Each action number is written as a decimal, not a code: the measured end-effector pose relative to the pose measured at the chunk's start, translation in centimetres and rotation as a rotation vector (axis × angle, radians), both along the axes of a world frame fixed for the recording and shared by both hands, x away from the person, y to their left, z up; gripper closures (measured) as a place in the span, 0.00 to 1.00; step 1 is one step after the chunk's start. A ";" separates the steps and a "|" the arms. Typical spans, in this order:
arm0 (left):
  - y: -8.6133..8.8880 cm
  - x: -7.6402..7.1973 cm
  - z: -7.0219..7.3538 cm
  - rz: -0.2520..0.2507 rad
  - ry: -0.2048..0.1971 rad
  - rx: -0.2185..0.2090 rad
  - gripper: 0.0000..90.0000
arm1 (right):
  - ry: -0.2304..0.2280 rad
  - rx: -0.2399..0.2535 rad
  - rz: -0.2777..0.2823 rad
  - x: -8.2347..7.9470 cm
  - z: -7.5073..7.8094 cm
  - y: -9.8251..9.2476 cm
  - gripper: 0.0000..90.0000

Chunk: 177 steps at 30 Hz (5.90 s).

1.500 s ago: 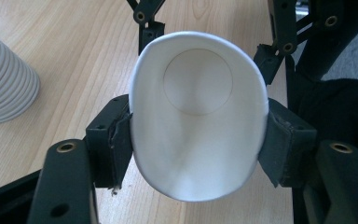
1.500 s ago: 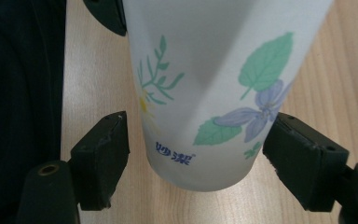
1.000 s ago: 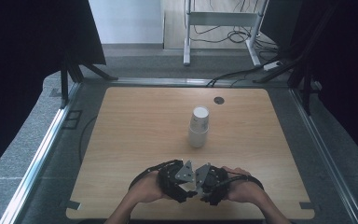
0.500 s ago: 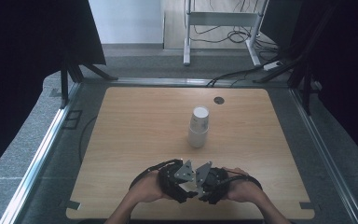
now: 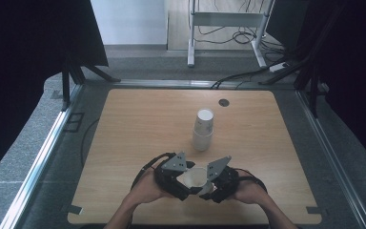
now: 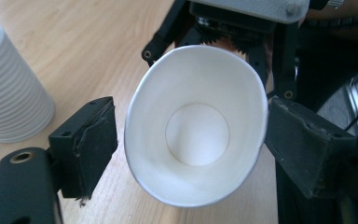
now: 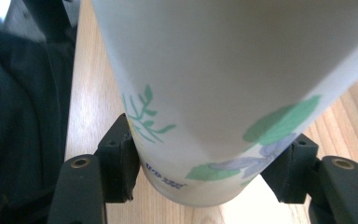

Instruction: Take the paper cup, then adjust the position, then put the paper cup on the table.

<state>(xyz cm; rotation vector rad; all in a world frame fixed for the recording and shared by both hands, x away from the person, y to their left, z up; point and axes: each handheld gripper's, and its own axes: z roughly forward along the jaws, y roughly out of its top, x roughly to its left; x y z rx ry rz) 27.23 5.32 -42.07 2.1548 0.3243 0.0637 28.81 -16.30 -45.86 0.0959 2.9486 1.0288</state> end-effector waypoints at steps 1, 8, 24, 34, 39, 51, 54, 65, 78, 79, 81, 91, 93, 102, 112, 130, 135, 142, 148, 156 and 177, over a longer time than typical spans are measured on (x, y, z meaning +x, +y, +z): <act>0.1 0.1 0.0 0.007 0.007 -0.016 0.18 | -0.002 0.017 -0.005 0.1 0.0 -0.1 0.40; 0.2 0.5 -0.4 0.012 0.029 -0.069 0.17 | 0.003 0.102 -0.026 0.1 -0.3 -0.1 0.40; -0.3 0.5 -0.8 -0.004 0.038 -0.091 0.27 | 0.006 0.156 -0.020 0.0 -0.6 0.1 0.40; -0.4 0.4 -0.4 0.033 -0.001 -0.041 0.30 | 0.050 0.157 -0.028 0.3 -0.9 0.2 0.27; -0.3 0.3 -0.2 0.062 -0.034 -0.001 0.30 | 0.023 0.135 -0.078 0.4 -0.9 0.1 0.14; 0.8 0.8 0.0 0.159 -0.092 0.074 0.30 | -0.032 0.111 -0.165 0.9 -0.6 -0.5 0.10; 1.2 1.0 0.0 0.183 -0.097 0.091 0.30 | -0.041 0.110 -0.190 1.0 -0.6 -0.7 0.07; 2.7 1.9 -0.2 0.253 -0.113 0.125 0.30 | -0.069 0.107 -0.251 1.2 -0.4 -1.5 0.00; 4.6 2.9 -0.7 0.339 -0.108 0.127 0.30 | -0.076 0.131 -0.327 1.7 -0.4 -3.1 0.00; 4.8 3.0 -0.8 0.347 -0.106 0.127 0.30 | -0.079 0.132 -0.331 1.7 -0.4 -3.2 0.00; 5.1 3.2 -0.9 0.357 -0.107 0.131 0.30 | -0.080 0.130 -0.340 1.8 -0.4 -3.5 0.00; 6.4 4.0 -1.6 0.434 -0.101 0.143 0.30 | -0.088 0.124 -0.394 2.3 -0.5 -4.8 0.00; 6.7 4.2 -1.8 0.448 -0.096 0.145 0.30 | -0.092 0.122 -0.401 2.4 -0.5 -5.1 0.00; 7.4 5.1 -3.1 0.499 -0.078 0.152 0.30 | -0.090 0.103 -0.426 2.8 -1.1 -5.6 0.00; 7.2 5.8 -4.5 0.517 -0.060 0.158 0.29 | -0.085 0.081 -0.434 3.1 -1.6 -5.7 0.00; 6.8 6.0 -4.8 0.516 -0.021 0.115 0.13 | -0.079 0.059 -0.425 3.2 -2.0 -5.6 0.00; 7.2 5.7 -4.1 0.510 -0.015 0.075 0.07 | -0.080 0.060 -0.428 3.1 -1.9 -5.7 0.00; 7.7 4.8 -3.0 0.498 -0.034 0.049 0.04 | -0.086 0.066 -0.434 3.2 -1.7 -5.9 0.00; 7.8 4.0 -2.6 0.495 -0.044 0.066 0.03 | -0.088 0.069 -0.433 3.1 -1.6 -6.0 0.00; 8.5 2.4 -2.6 0.511 -0.075 0.113 0.01 | -0.088 0.096 -0.444 3.0 -1.1 -6.4 0.00; 10.3 -0.8 -5.6 0.536 -0.051 0.172 0.00 | -0.111 0.137 -0.481 1.7 -0.4 -8.0 0.00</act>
